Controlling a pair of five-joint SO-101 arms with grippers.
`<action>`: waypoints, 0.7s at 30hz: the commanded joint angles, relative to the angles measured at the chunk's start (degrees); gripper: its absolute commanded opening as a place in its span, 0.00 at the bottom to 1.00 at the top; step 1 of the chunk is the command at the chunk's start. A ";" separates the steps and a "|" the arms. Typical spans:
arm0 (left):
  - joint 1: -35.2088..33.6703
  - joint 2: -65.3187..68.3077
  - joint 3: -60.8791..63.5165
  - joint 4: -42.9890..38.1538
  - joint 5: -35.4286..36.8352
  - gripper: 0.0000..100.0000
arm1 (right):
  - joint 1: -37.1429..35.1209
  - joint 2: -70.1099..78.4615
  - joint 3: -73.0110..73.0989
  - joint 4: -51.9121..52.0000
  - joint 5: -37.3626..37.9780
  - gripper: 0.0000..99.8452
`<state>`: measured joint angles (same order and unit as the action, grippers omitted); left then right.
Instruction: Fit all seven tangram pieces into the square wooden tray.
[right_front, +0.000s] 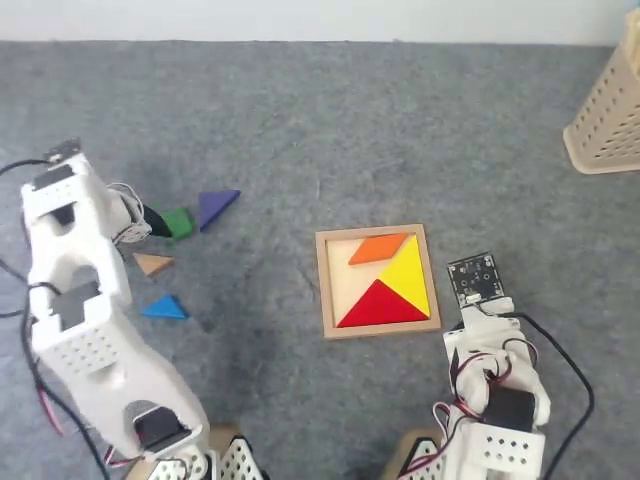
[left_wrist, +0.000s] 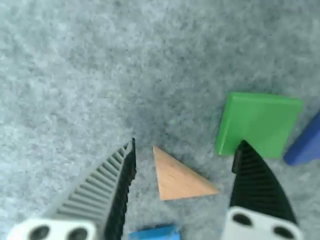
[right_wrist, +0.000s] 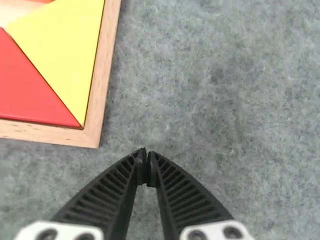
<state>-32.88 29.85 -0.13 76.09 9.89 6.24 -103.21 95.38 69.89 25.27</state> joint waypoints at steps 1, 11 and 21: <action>0.35 1.49 0.40 4.13 -4.04 0.26 | -0.40 0.13 1.14 -0.22 0.70 0.01; 0.53 1.49 2.86 3.78 -7.38 0.26 | -0.40 0.13 1.14 -0.22 0.70 0.01; 1.41 1.49 2.51 5.98 -9.85 0.14 | -0.40 0.13 1.14 -0.22 0.70 0.01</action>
<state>-31.38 30.29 1.54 79.69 1.10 6.24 -103.21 95.38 69.89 25.45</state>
